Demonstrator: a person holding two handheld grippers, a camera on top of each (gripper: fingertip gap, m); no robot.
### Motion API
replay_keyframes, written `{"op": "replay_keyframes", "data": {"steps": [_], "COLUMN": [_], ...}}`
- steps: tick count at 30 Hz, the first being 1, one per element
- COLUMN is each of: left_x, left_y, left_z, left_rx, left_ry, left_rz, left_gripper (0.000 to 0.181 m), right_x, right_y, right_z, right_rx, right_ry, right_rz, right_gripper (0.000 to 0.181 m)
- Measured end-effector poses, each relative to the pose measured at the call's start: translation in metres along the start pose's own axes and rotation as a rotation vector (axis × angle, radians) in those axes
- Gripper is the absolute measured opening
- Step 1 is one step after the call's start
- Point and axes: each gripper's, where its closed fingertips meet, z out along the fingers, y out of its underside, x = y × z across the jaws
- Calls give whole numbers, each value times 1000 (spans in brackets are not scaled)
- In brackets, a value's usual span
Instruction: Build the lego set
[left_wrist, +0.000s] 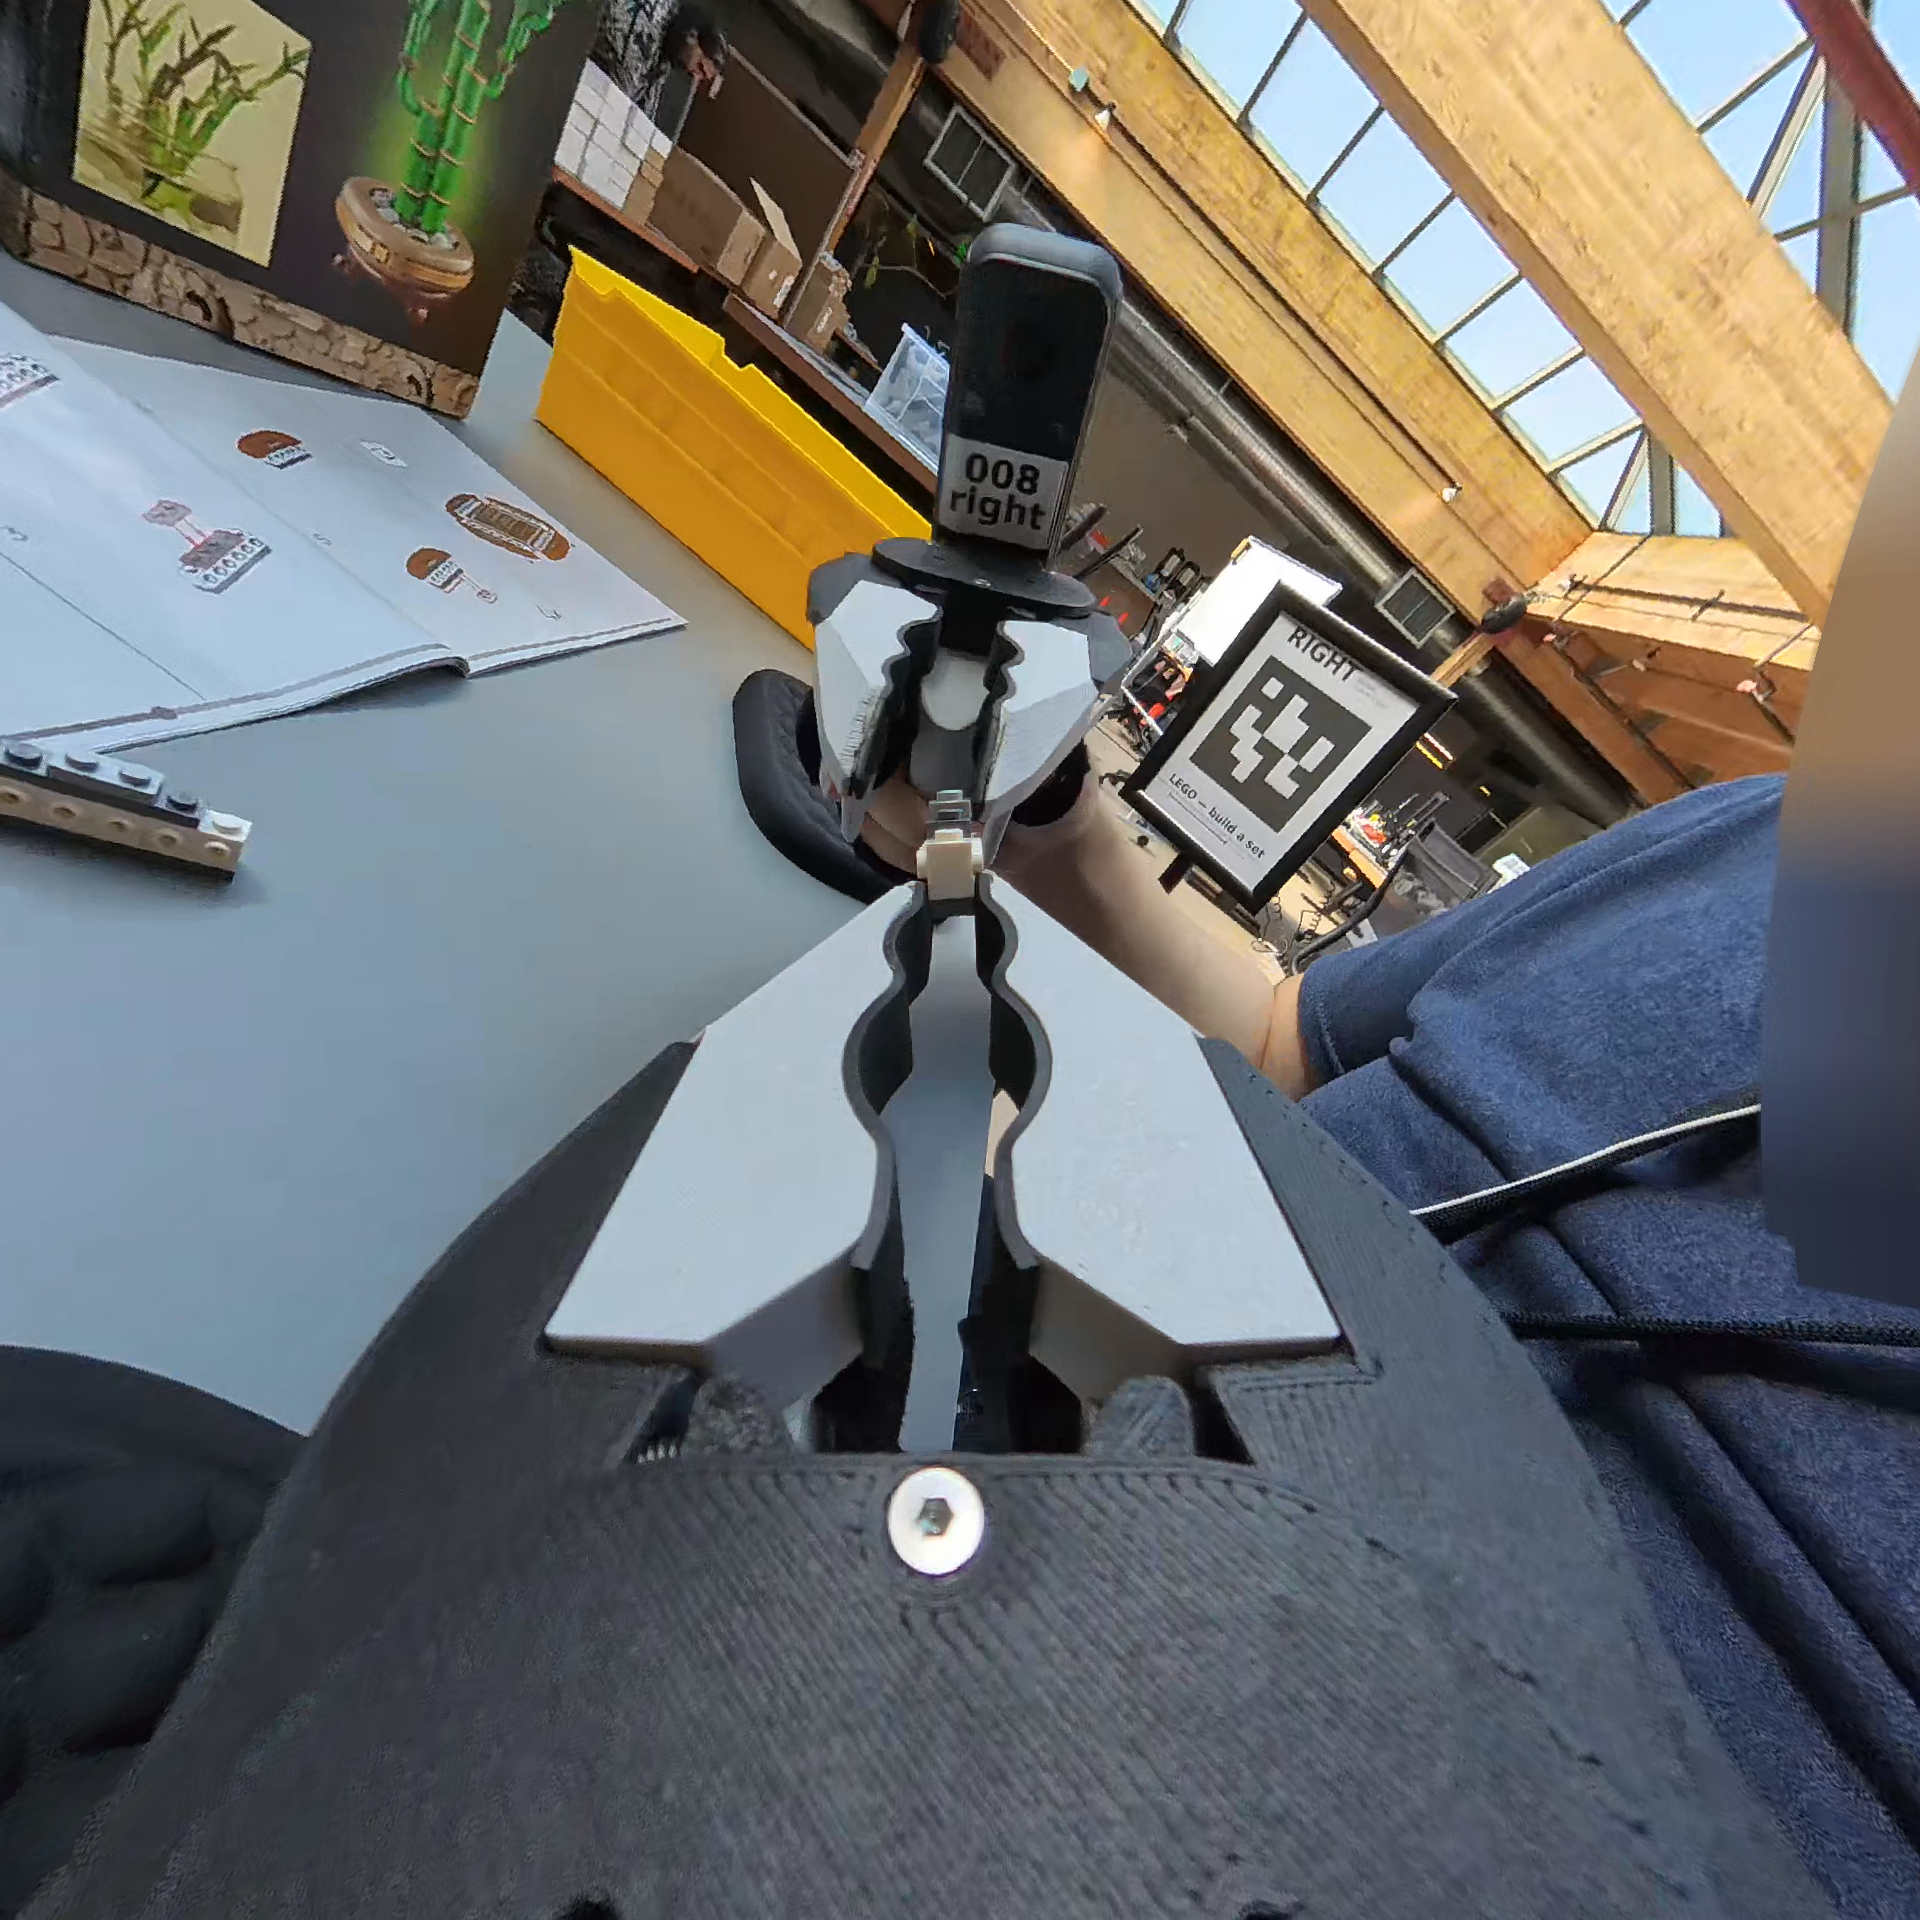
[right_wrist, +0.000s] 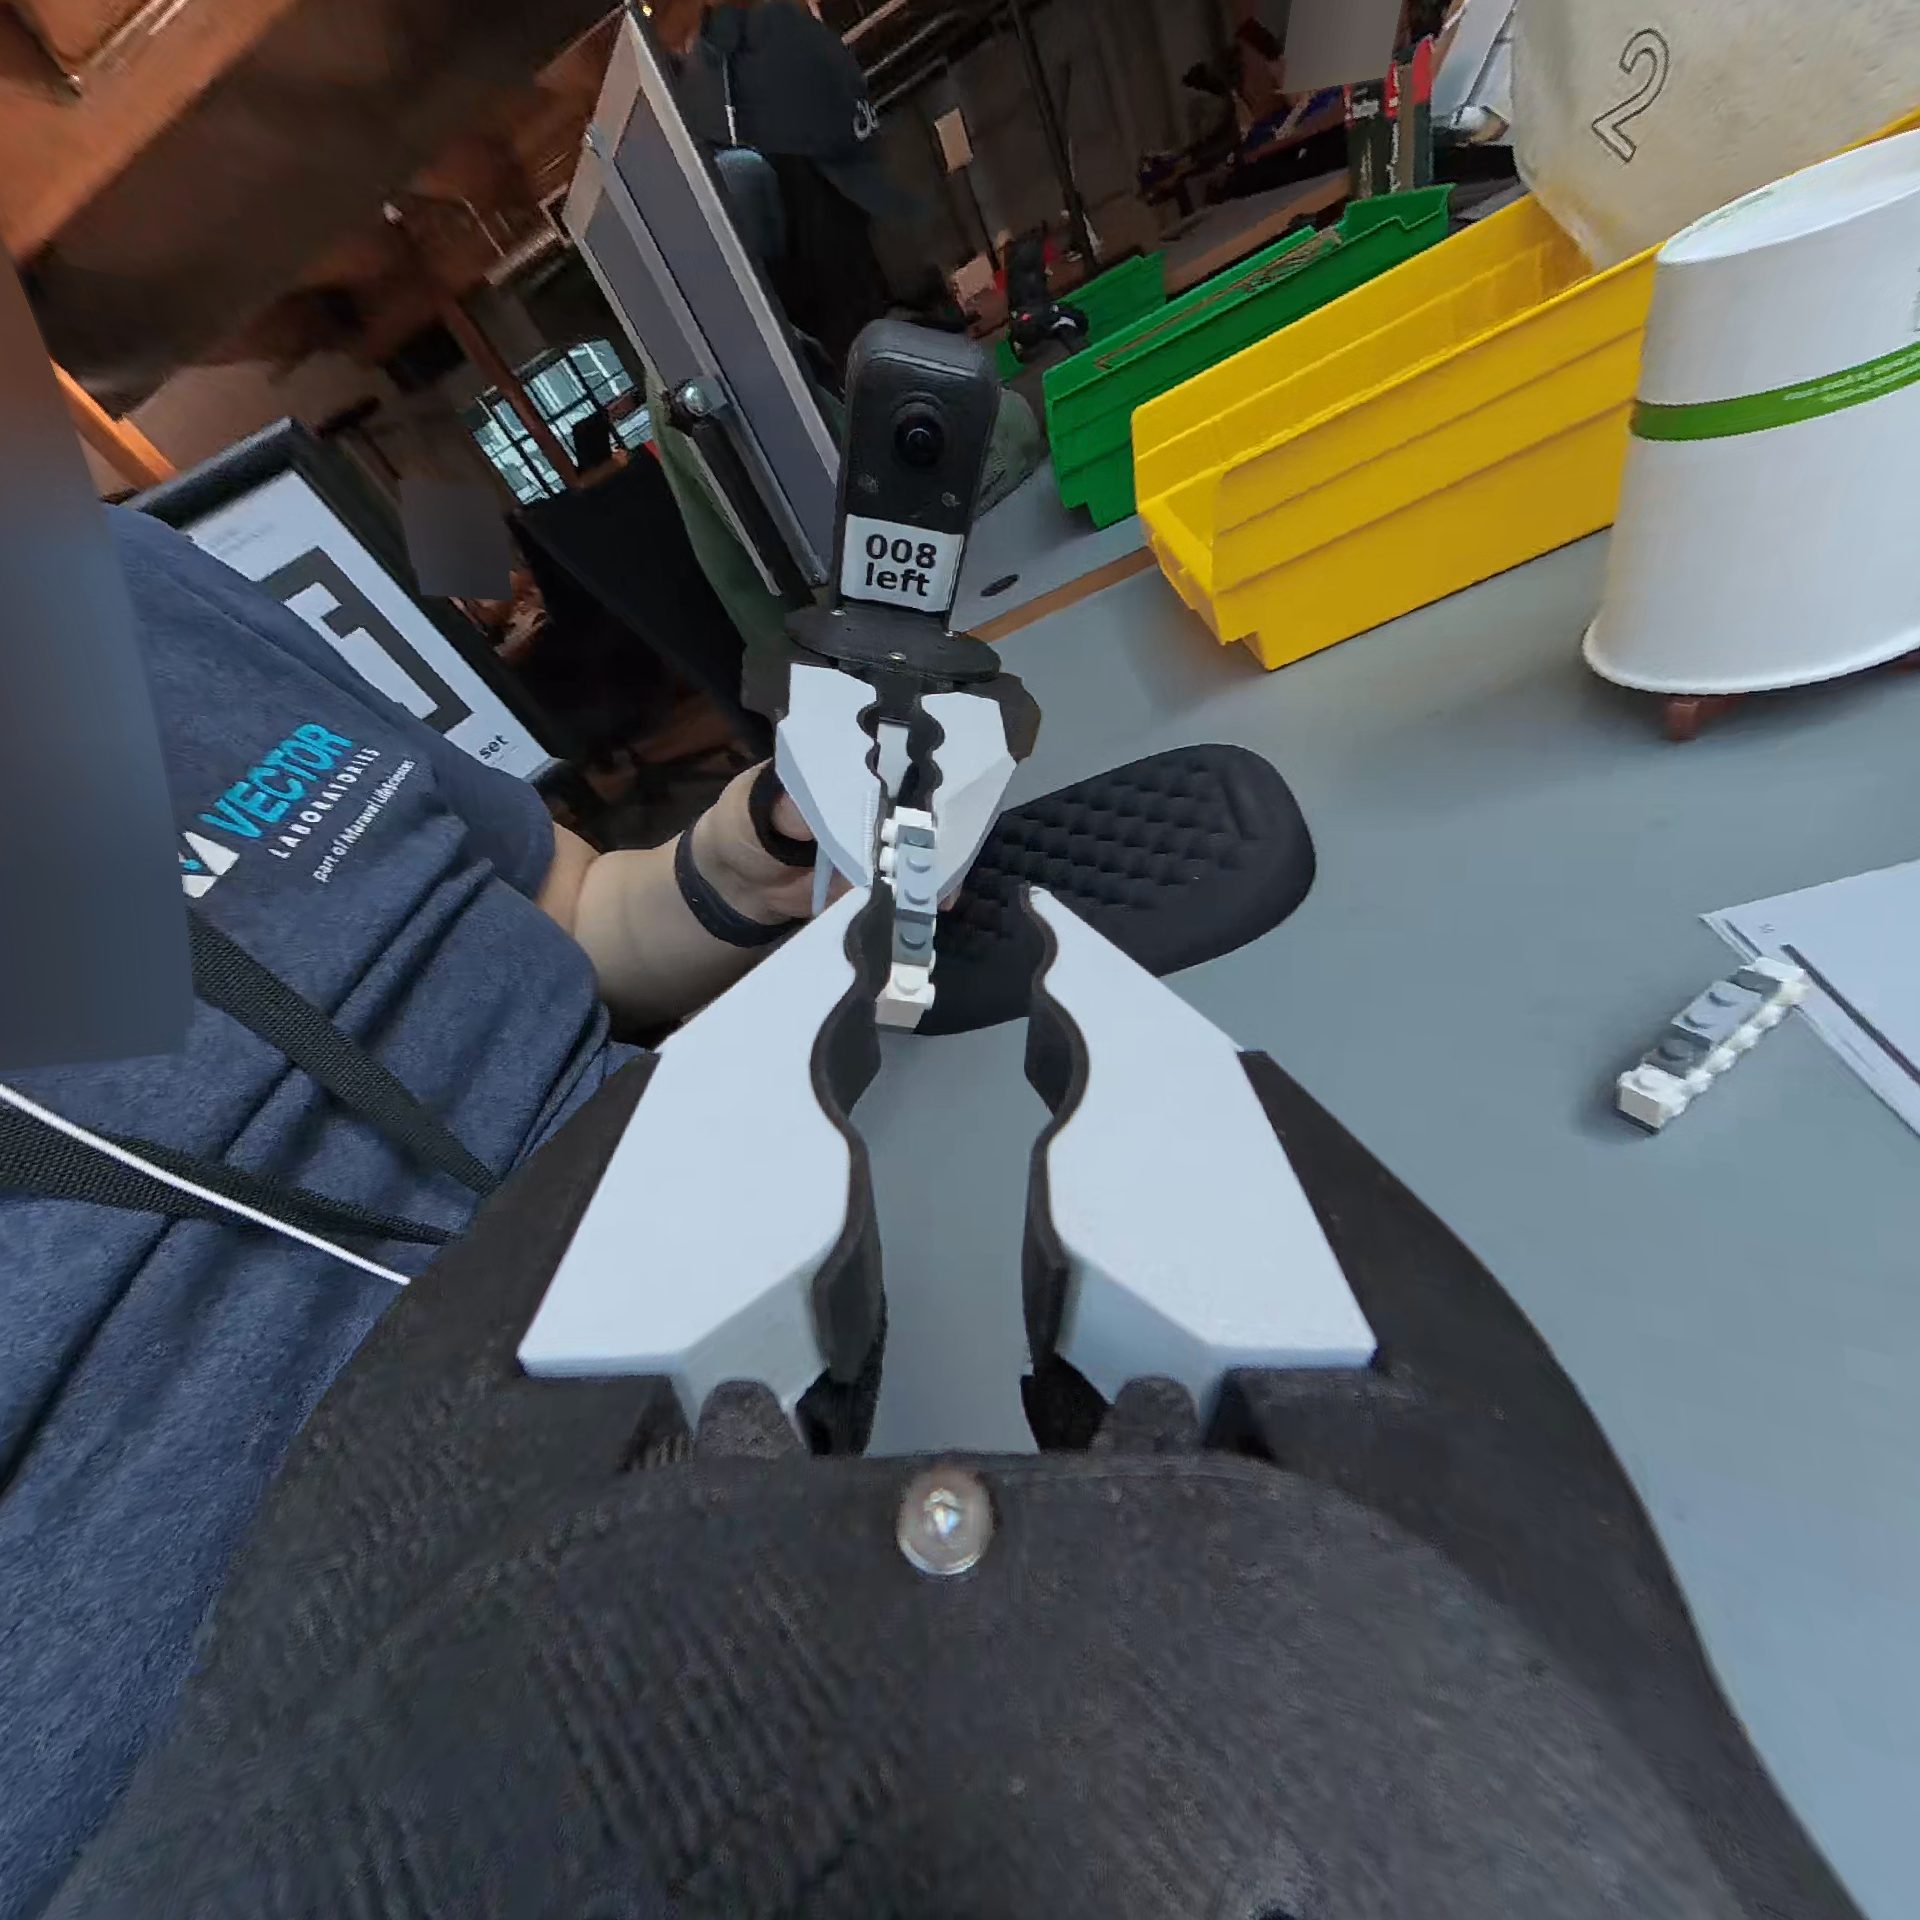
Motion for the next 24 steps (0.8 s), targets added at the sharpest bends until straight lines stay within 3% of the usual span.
{"op": "replay_keyframes", "data": {"steps": [12, 13, 14, 15, 18, 21, 24], "left_x": [-11, -18, -29, -41, -53, -56, -57], "left_y": [4, 2, -2, -7, -21, -32, -32], "left_z": [-1, -4, -10, -19, -46, -64, -69], "left_rx": [-41, -29, -18, -14, -14, 32, 34], "left_ry": [-53, -96, -168, -250, -354, -389, -401], "left_rz": [57, 63, 76, 97, 168, 162, 150], "left_gripper": [7, 20, 40, 49, 29, 29, 29], "right_x": [2, 10, 27, 51, 98, 128, 141], "right_y": [16, 16, 17, 19, 28, 29, 41], "right_z": [5, 5, 5, 3, 3, 7, 19], "right_rx": [-103, -112, -125, -142, -201, -228, -325], "right_ry": [-48, -12, 73, 205, 431, 644, 761], "right_rz": [34, 28, 25, 27, 46, -38, -113], "right_gripper": [7, 6, 6, 6, 6, 6, 6]}}
